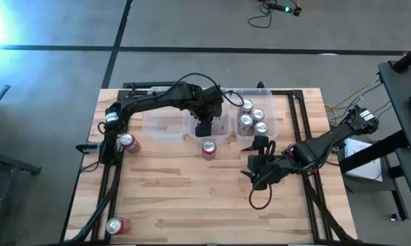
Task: Sort soda cans
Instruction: Put the white pink soda can into the middle transparent bin
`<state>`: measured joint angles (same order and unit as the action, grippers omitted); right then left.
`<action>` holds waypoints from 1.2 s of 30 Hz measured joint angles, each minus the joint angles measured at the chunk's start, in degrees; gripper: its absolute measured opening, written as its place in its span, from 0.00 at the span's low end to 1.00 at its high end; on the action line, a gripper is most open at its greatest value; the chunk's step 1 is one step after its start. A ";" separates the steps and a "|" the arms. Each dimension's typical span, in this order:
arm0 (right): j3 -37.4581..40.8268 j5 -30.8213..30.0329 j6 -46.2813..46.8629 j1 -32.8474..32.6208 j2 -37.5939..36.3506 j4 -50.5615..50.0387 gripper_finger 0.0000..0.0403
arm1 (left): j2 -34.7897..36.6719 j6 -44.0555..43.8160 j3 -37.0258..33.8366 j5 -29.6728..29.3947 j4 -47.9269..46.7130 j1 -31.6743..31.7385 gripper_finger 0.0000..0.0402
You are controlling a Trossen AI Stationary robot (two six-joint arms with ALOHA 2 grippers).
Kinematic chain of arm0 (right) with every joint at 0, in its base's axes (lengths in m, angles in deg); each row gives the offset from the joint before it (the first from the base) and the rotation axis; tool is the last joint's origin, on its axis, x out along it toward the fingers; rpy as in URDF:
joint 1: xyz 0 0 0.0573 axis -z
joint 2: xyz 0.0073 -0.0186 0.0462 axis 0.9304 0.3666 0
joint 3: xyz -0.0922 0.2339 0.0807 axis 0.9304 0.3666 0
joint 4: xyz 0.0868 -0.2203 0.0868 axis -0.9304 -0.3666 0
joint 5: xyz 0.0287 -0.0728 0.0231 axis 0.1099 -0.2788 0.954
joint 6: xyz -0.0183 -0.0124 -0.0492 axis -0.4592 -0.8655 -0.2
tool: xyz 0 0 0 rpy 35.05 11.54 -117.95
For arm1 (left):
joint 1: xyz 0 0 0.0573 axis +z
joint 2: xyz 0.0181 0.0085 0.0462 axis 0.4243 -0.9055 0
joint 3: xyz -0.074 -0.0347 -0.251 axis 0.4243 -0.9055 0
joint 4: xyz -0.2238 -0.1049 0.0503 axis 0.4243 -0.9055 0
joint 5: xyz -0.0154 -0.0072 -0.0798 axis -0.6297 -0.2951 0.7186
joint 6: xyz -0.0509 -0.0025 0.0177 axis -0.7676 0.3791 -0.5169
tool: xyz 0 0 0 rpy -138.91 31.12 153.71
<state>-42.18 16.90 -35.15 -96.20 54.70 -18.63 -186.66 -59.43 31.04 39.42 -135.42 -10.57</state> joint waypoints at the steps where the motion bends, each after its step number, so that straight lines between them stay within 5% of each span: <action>1: 0.00 0.00 0.02 0.00 0.00 0.04 0.91 | -0.01 -0.29 -0.55 -0.05 0.25 0.01 0.60; 27: 0.02 0.11 -0.05 -0.02 0.00 0.97 0.91 | 0.04 -1.53 -4.80 0.13 4.41 -0.01 0.60; 36: 0.02 0.11 -0.16 0.00 0.00 0.94 0.91 | 0.04 6.67 -4.28 0.09 2.63 -0.23 0.60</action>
<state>-42.16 17.01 -35.31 -96.20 54.70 -17.68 -186.62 -52.76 26.76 39.51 -132.79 -10.80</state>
